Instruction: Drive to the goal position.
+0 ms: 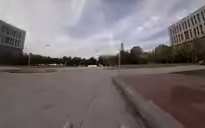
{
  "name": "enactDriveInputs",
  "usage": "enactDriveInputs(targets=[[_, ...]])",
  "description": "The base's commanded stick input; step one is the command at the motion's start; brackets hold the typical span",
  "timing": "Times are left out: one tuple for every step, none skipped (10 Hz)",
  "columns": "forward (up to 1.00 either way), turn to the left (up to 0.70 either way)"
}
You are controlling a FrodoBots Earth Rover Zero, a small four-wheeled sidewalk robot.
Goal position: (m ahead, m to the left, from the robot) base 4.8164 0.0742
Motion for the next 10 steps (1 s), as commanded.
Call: enactDriveInputs(targets=[[0.97, 0.00], [0.97, 0.00], [0.97, 0.00], [0.97, 0.00], [0.97, 0.00], [0.97, 0.00], [0.98, 0.00], [0.99, 0.00], [0.99, 0.00], [0.96, 0.00]])
